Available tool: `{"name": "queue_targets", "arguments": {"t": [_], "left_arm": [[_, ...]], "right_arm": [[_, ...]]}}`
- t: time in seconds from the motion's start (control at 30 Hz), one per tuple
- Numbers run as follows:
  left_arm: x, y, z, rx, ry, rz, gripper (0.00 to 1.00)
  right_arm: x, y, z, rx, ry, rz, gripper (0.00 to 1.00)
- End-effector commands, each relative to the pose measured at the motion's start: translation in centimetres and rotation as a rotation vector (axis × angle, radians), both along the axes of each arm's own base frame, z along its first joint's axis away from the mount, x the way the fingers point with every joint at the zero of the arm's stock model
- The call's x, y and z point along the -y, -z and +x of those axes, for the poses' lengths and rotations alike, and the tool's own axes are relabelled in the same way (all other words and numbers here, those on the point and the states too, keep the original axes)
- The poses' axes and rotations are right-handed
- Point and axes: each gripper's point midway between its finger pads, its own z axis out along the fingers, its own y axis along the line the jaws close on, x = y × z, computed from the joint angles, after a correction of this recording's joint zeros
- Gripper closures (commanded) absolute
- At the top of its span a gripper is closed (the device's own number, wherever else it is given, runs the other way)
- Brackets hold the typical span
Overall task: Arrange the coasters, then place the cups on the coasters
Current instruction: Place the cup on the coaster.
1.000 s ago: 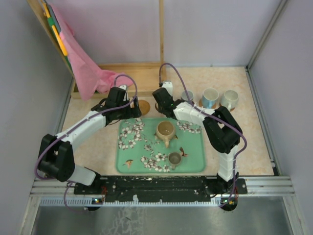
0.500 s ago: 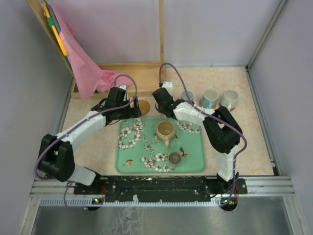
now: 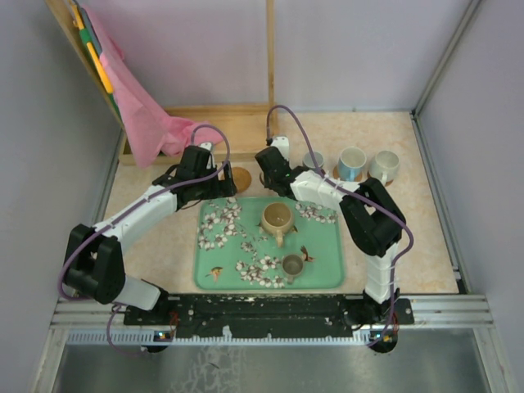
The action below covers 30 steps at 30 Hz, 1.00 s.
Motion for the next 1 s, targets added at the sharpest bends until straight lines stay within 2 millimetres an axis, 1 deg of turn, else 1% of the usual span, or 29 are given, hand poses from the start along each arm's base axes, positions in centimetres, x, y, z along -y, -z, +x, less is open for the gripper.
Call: {"name": "queue_targets", "arguments": {"t": [0.0, 0.17, 0.3, 0.4, 0.43, 0.53, 0.63, 0.7, 0.73, 0.77, 0.8, 0.87, 0.97], "left_arm": [[-0.1, -0.6, 0.4, 0.021, -0.011, -0.017, 0.0], [-0.1, -0.8, 0.4, 0.022, -0.016, -0.02, 0.0], [-0.3, -0.9, 0.4, 0.026, -0.027, -0.017, 0.0], [-0.4, -0.9, 0.3, 0.027, -0.031, -0.017, 0.0], [-0.4, -0.9, 0.3, 0.024, -0.03, -0.018, 0.0], [-0.1, -1.1, 0.1, 0.02, -0.022, -0.032, 0.0], [-0.2, -1.4, 0.1, 0.024, -0.022, -0.031, 0.0], [-0.3, -1.6, 0.1, 0.027, -0.022, -0.023, 0.0], [-0.3, -1.6, 0.0, 0.023, -0.023, -0.022, 0.0], [-0.4, -1.7, 0.0, 0.021, -0.024, -0.024, 0.0], [-0.2, -1.9, -0.1, 0.021, -0.022, -0.03, 0.0], [-0.1, -2.3, -0.2, 0.027, -0.02, -0.041, 0.0], [-0.2, -2.8, -0.4, 0.043, -0.015, -0.043, 0.0]], "right_arm": [[-0.4, -4.6, 1.4, 0.103, 0.031, 0.081, 0.66], [0.1, -6.8, 0.9, 0.133, 0.035, 0.093, 0.62], [0.4, -8.8, 0.0, 0.152, 0.029, 0.108, 0.6], [0.6, -9.8, -0.6, 0.155, 0.026, 0.114, 0.56], [0.7, -10.1, -0.7, 0.156, 0.025, 0.116, 0.49], [1.0, -10.9, -1.2, 0.156, 0.024, 0.12, 0.39], [1.1, -11.5, -1.6, 0.158, 0.026, 0.119, 0.38], [1.2, -11.4, -1.8, 0.149, 0.03, 0.113, 0.38], [1.2, -11.3, -2.0, 0.142, 0.034, 0.112, 0.29], [1.3, -11.2, -2.2, 0.134, 0.037, 0.107, 0.19], [1.4, -11.8, -2.4, 0.141, 0.04, 0.117, 0.14], [1.5, -12.6, -2.9, 0.148, 0.04, 0.129, 0.12], [1.7, -12.8, -3.4, 0.144, 0.043, 0.119, 0.12]]}}
